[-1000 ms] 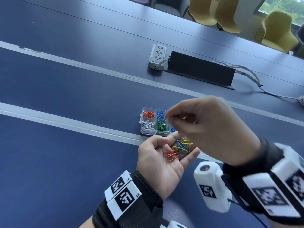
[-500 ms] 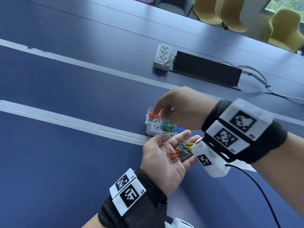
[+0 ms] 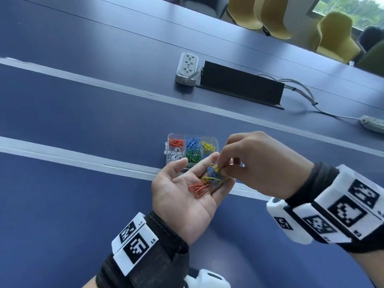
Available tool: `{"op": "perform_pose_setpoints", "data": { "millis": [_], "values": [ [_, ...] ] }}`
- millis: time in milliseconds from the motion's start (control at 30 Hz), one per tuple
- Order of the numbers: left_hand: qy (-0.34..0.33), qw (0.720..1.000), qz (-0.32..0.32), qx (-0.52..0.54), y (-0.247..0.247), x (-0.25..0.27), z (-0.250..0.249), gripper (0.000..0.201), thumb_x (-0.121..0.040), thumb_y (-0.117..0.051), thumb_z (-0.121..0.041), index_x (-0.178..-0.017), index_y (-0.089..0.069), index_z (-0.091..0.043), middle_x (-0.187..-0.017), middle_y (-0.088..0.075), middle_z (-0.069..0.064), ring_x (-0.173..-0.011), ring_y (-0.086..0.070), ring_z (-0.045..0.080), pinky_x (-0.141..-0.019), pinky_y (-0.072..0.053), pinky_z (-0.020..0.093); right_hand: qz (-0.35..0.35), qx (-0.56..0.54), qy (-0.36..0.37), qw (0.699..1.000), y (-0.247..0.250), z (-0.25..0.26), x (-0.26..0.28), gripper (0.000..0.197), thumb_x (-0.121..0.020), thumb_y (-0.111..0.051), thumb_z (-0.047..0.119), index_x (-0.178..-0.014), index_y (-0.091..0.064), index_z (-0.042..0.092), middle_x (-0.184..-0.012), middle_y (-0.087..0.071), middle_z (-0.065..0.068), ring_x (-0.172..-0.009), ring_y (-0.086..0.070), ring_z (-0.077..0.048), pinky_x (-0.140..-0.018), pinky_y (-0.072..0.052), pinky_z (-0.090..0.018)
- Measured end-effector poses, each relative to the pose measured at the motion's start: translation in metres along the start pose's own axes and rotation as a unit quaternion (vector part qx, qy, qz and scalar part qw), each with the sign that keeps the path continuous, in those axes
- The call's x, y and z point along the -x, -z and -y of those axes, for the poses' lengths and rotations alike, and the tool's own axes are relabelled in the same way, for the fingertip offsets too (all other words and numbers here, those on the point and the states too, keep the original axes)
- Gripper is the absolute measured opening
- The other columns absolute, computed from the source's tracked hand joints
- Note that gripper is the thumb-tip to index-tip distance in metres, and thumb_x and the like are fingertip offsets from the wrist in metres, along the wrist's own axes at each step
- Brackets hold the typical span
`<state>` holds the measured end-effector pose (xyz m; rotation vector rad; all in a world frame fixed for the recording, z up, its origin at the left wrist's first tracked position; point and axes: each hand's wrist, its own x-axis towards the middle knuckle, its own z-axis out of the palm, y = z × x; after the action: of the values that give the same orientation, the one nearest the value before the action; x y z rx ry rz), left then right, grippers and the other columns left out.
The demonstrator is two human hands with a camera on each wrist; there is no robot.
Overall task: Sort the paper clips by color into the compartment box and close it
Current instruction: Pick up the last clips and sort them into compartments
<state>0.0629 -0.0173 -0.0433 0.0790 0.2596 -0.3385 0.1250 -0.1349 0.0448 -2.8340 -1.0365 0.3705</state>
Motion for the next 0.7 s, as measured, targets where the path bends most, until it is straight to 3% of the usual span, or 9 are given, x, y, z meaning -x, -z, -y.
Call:
{"op": "perform_pose_setpoints", "data": {
  "millis": [200, 367, 467, 533, 600, 700],
  "values": [
    [-0.016, 0.999, -0.026, -0.026, -0.001, 0.0, -0.003, 0.062, -0.086, -0.034, -0.035, -0.125, -0.053, 0.009, -0.128, -0.056, 0.026, -0.115, -0.051, 0.039, -0.103, -0.039, 0.046, -0.062, -0.072, -0.025, 0.995, 0.0, -0.004, 0.005, 0.018, -0.078, -0.066, 0.013, -0.09, -0.073, 0.023, -0.074, -0.07, 0.002, -0.066, -0.06, -0.015, -0.069, -0.046, -0.023],
    [-0.024, 1.0, -0.011, 0.001, -0.003, 0.002, -0.002, 0.063, -0.084, -0.036, -0.033, -0.126, -0.051, 0.012, -0.121, -0.056, 0.026, -0.095, -0.052, 0.031, -0.107, -0.035, 0.044, -0.057, -0.064, -0.035, 0.996, -0.013, 0.004, 0.003, 0.013, -0.077, -0.065, 0.017, -0.086, -0.072, 0.023, -0.072, -0.068, 0.0, -0.069, -0.059, -0.018, -0.069, -0.049, -0.03],
    [-0.029, 0.999, -0.018, 0.001, -0.005, 0.003, -0.003, 0.062, -0.083, -0.038, -0.032, -0.124, -0.052, 0.012, -0.124, -0.057, 0.029, -0.102, -0.055, 0.035, -0.104, -0.04, 0.046, -0.055, -0.14, -0.074, 0.986, -0.012, -0.002, -0.001, 0.004, -0.076, -0.069, 0.021, -0.078, -0.072, 0.019, -0.068, -0.069, 0.0, -0.061, -0.058, -0.011, -0.063, -0.049, -0.026],
    [-0.03, 0.999, -0.023, -0.005, -0.007, 0.003, -0.003, 0.061, -0.083, -0.039, -0.032, -0.123, -0.053, 0.012, -0.116, -0.061, 0.029, -0.102, -0.058, 0.036, -0.1, -0.044, 0.046, -0.031, -0.263, -0.107, 0.958, -0.009, -0.006, -0.002, 0.006, -0.077, -0.072, 0.019, -0.076, -0.071, 0.013, -0.067, -0.071, -0.005, -0.055, -0.057, -0.009, -0.056, -0.051, -0.023],
    [-0.032, 0.999, -0.034, -0.009, -0.007, 0.003, -0.004, 0.061, -0.082, -0.039, -0.033, -0.124, -0.053, 0.01, -0.114, -0.063, 0.027, -0.112, -0.057, 0.037, -0.1, -0.043, 0.046, -0.019, -0.392, -0.128, 0.911, -0.005, -0.009, -0.002, 0.004, -0.076, -0.073, 0.012, -0.075, -0.07, 0.01, -0.063, -0.07, -0.004, -0.052, -0.056, -0.009, -0.05, -0.049, -0.018],
    [-0.035, 0.999, -0.04, -0.008, -0.007, 0.004, -0.005, 0.06, -0.083, -0.038, -0.033, -0.124, -0.054, 0.008, -0.117, -0.063, 0.027, -0.118, -0.056, 0.038, -0.103, -0.039, 0.046, -0.017, -0.585, -0.137, 0.799, -0.001, -0.014, 0.001, 0.013, -0.07, -0.067, 0.01, -0.082, -0.069, 0.011, -0.058, -0.063, 0.003, -0.049, -0.053, -0.007, -0.047, -0.048, -0.016]
  ]
}}
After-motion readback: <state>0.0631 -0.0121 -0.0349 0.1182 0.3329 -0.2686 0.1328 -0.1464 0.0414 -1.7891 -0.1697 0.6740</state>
